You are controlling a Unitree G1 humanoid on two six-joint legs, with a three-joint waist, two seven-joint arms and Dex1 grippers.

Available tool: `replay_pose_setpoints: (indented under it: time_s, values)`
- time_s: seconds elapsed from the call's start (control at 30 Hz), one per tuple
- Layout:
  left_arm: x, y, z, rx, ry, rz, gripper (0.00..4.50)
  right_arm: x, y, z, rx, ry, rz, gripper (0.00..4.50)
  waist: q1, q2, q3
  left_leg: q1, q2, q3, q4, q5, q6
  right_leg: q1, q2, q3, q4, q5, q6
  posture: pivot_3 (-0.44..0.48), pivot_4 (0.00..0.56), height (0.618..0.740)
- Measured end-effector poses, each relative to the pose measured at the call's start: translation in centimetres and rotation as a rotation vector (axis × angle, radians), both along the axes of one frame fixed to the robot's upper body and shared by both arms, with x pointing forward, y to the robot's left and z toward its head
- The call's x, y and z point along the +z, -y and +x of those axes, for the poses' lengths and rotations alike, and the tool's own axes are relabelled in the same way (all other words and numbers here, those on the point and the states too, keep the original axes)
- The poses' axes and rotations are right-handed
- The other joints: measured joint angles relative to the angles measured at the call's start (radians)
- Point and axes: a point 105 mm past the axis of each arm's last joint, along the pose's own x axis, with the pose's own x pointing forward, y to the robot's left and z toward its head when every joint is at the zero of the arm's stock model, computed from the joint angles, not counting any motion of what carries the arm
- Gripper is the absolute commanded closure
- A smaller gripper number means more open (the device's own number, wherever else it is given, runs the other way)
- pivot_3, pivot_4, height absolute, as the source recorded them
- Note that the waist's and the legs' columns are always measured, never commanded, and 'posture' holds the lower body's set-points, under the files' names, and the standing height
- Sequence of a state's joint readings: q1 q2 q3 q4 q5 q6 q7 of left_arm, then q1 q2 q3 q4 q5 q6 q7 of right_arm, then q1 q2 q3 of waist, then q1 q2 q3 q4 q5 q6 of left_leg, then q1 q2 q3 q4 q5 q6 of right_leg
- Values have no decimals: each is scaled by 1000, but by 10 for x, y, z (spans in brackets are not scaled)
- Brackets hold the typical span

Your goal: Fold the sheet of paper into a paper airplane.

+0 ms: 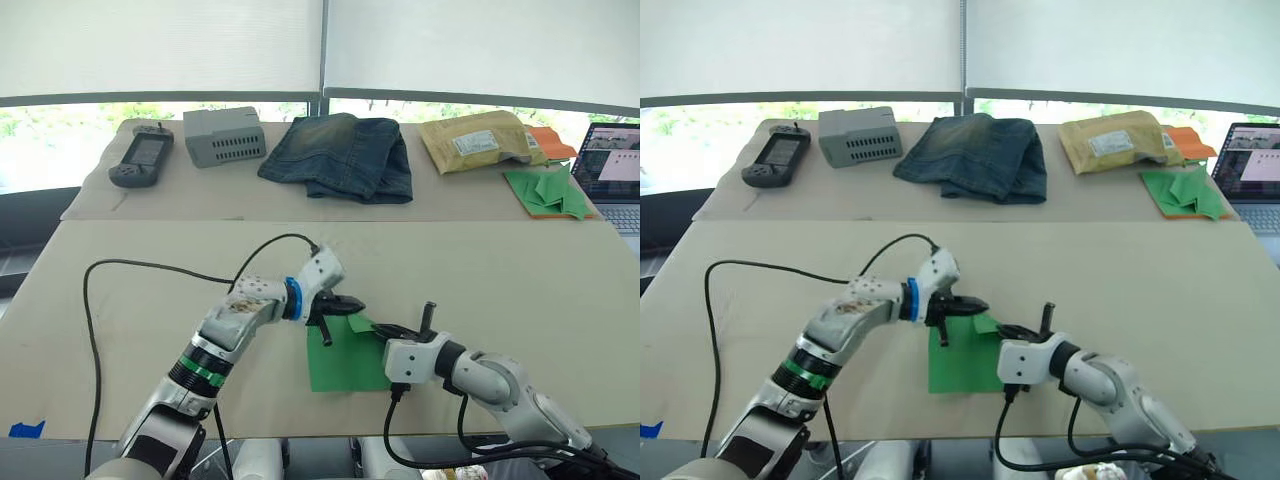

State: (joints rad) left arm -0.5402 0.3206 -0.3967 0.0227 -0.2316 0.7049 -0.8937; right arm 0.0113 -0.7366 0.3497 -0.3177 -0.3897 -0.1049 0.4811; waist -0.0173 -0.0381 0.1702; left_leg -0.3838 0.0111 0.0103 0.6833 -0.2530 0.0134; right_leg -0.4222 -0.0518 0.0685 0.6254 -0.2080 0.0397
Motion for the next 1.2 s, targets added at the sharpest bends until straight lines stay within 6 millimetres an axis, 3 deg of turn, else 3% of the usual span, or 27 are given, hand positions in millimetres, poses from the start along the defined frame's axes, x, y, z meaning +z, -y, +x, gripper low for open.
replay_pose_setpoints:
  time_s: [0.33, 0.43, 0.53, 0.63, 0.7, 0.8, 0.9, 1.07, 1.2]
  values:
    - [-7, 15, 2, -46, 48, 81, 4500, 0, 6, -1, -11, -17, -4, 4428, 8, 0, -4, 1, -2, 0, 0, 0, 0, 2, -2, 0, 0, 0, 1, 0, 150, 728]
    - [-8, 18, 1, -53, 50, 78, 4500, 2, 10, -4, -2, -36, 5, 3661, 12, 0, -4, 0, -4, 0, 0, 0, 0, 2, -4, 0, 0, -1, 2, 0, 150, 728]
    - [-8, 19, 2, -56, 51, 79, 4500, 8, 21, -13, 30, -58, -39, 2570, 12, -1, -4, 0, -6, 0, 0, 0, 0, 3, -5, 0, -1, -1, 3, 0, 150, 728]
    - [-8, 18, 2, -56, 52, 80, 4500, 18, 33, -21, 17, -153, 25, 2570, 12, -2, -5, 0, -5, -1, 0, 0, 0, 3, -5, 0, -1, -1, 3, 0, 150, 728]
    - [-9, 16, 3, -52, 51, 81, 4500, 38, 34, -18, -20, -200, 170, 2570, 9, -2, -5, 1, -5, -3, 0, 0, 0, 3, -4, 0, 0, -1, 3, 0, 150, 728]
    - [-9, 16, 3, -51, 51, 79, 4500, 54, 32, -8, -89, -244, 351, 3428, 7, -2, -5, 1, -4, -7, 0, 0, 0, 3, -4, 0, 0, -1, 3, 0, 150, 728]
    - [-8, 18, 3, -50, 56, 72, 4500, 48, 31, 0, -167, -327, 418, 4460, 7, -1, -5, 0, -5, -7, 0, 0, 0, 2, -4, 0, 0, -1, 3, 0, 150, 728]
    - [-7, 16, 4, -43, 69, 69, 4500, 26, 6, 7, -227, -438, 479, 4460, 5, -1, -6, -1, -5, -7, 0, 0, 0, 1, -4, 0, 1, -1, 3, 0, 150, 728]
    - [-6, 15, 4, -36, 74, 68, 4500, 12, 4, 9, -288, -485, 492, 4460, 5, -1, -6, -1, -5, -7, 0, 0, 0, 1, -5, 0, 0, -1, 3, 0, 150, 728]
